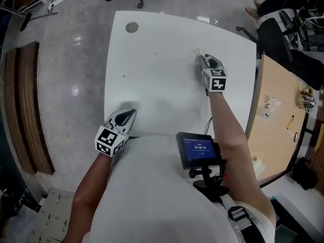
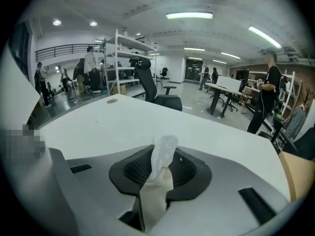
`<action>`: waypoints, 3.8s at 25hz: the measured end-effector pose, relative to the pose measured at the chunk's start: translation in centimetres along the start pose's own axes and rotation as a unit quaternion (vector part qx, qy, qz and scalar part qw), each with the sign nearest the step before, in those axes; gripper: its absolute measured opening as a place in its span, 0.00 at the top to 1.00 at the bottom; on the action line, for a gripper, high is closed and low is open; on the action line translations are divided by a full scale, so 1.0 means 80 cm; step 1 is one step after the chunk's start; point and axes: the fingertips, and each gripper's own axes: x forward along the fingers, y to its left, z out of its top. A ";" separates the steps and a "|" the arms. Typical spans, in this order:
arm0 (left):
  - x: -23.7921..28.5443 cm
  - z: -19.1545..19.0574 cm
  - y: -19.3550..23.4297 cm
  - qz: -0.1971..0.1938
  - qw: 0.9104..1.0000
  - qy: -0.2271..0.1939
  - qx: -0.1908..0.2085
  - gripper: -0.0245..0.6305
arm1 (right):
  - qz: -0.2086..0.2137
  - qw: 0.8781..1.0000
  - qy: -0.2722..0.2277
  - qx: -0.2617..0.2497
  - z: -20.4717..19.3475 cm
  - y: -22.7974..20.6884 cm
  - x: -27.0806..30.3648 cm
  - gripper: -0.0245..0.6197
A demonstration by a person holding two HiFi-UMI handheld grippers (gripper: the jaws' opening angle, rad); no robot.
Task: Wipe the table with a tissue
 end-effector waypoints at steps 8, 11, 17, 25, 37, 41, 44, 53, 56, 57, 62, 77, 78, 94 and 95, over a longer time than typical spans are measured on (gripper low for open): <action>-0.003 -0.007 0.000 0.010 1.000 0.000 -0.013 0.96 | -0.055 0.990 0.041 -0.120 0.007 0.006 0.022 0.84; -0.003 -0.010 -0.001 0.009 1.000 0.001 -0.015 0.96 | -0.038 0.988 0.037 -0.147 0.012 0.036 0.022 0.84; -0.001 -0.008 -0.001 0.003 1.000 -0.002 -0.010 0.96 | 0.056 0.973 0.011 -0.223 0.017 0.133 0.016 0.84; 0.002 -0.006 0.001 -0.009 1.000 0.001 0.003 0.96 | 0.239 0.950 0.007 -0.199 -0.005 0.235 -0.026 0.84; 0.008 0.010 -0.008 -0.035 0.999 -0.015 0.022 0.96 | 0.200 0.977 -0.008 -0.075 -0.025 0.190 -0.093 0.84; -0.004 0.022 -0.005 -0.042 0.998 -0.027 0.030 0.96 | 0.183 0.981 -0.010 -0.055 -0.018 0.191 -0.100 0.84; -0.014 0.040 0.011 -0.031 0.998 -0.046 0.036 0.96 | 0.190 0.980 -0.026 -0.059 0.015 0.202 -0.087 0.84; -0.023 0.028 0.002 -0.015 0.998 -0.062 0.026 0.96 | 0.214 0.973 -0.026 -0.077 0.022 0.227 -0.082 0.84; -0.029 0.023 0.012 0.006 0.997 -0.069 0.021 0.96 | 0.224 0.970 -0.032 -0.086 0.028 0.238 -0.073 0.84; -0.029 0.020 0.012 0.011 0.997 -0.071 0.018 0.96 | 0.226 0.970 -0.032 -0.089 0.027 0.238 -0.072 0.84; -0.032 0.010 0.007 0.015 0.997 -0.071 0.007 0.96 | 0.205 0.977 -0.022 -0.062 0.018 0.219 -0.062 0.84; -0.060 0.002 0.027 0.052 0.996 -0.067 -0.028 0.96 | 0.133 0.984 0.010 -0.117 0.073 0.199 0.062 0.84; -0.062 -0.001 0.028 0.055 0.996 -0.066 -0.032 0.96 | 0.125 0.983 0.015 -0.133 0.074 0.199 0.068 0.84; -0.077 -0.022 0.041 0.070 0.994 -0.069 -0.051 0.96 | 0.117 0.933 0.014 -0.340 0.058 0.278 0.055 0.84; -0.078 -0.023 0.041 0.071 0.994 -0.069 -0.051 0.96 | 0.127 0.930 0.012 -0.345 0.055 0.285 0.051 0.84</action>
